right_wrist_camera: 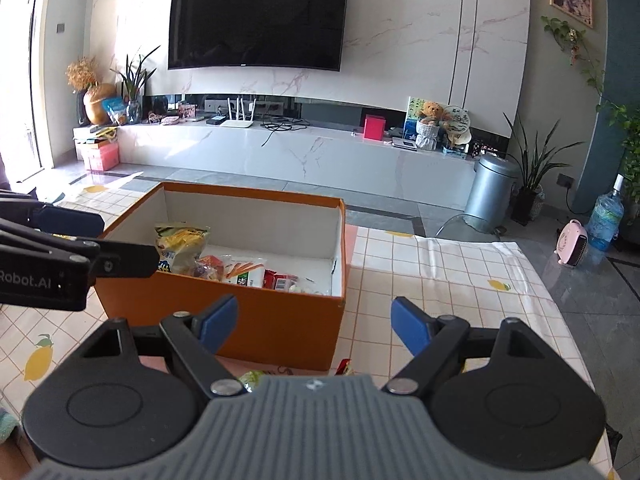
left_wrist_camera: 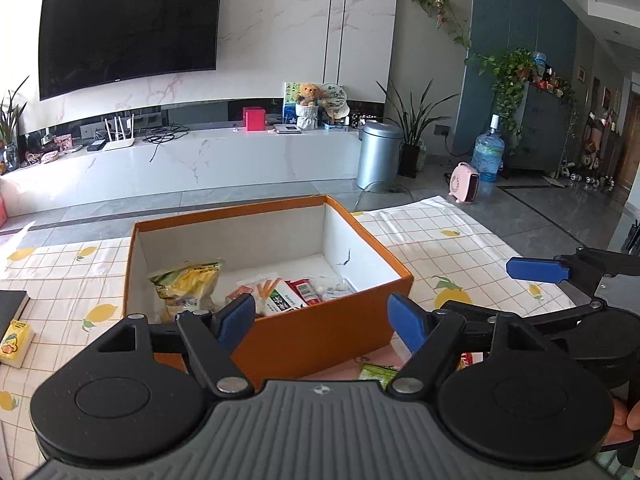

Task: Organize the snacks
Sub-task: 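Raise both open tools out of the box toward the remaining snacks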

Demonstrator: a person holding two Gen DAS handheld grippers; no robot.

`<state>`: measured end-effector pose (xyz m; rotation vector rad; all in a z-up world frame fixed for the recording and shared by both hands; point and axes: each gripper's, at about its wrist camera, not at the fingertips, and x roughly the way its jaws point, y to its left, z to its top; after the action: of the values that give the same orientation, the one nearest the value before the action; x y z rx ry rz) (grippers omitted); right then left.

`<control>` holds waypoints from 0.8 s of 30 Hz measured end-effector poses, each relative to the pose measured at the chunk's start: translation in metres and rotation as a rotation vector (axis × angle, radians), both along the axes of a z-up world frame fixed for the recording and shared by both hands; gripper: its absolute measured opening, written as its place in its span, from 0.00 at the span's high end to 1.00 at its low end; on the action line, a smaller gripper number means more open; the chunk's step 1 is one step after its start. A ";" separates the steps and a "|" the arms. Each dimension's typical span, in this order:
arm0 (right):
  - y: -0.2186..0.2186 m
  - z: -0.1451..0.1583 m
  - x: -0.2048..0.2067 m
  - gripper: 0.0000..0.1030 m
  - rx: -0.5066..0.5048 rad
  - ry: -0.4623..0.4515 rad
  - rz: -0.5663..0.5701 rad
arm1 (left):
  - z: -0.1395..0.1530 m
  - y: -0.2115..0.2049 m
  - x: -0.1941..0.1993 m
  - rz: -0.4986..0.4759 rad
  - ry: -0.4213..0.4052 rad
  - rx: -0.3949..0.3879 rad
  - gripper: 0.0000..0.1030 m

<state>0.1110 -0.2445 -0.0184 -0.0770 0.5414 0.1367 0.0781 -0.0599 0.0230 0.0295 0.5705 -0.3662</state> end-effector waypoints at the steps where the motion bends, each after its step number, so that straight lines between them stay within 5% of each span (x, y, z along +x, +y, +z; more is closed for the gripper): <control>1: -0.002 -0.003 -0.005 0.21 -0.004 -0.005 -0.001 | -0.004 -0.002 -0.001 -0.006 0.005 -0.011 0.14; 7: -0.017 -0.027 -0.022 0.21 -0.043 0.025 -0.023 | -0.032 -0.013 -0.002 -0.034 0.036 -0.038 0.14; 15: -0.042 -0.046 -0.004 0.25 0.065 0.128 -0.107 | -0.075 -0.030 0.011 -0.054 0.118 -0.017 0.16; 24: -0.035 -0.065 0.030 0.29 0.008 0.218 -0.064 | -0.096 -0.036 0.020 -0.093 0.135 -0.006 0.19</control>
<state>0.1406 -0.2791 -0.0838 -0.0366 0.7597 0.0850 0.0979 -0.0956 -0.0730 0.0262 0.7032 -0.4632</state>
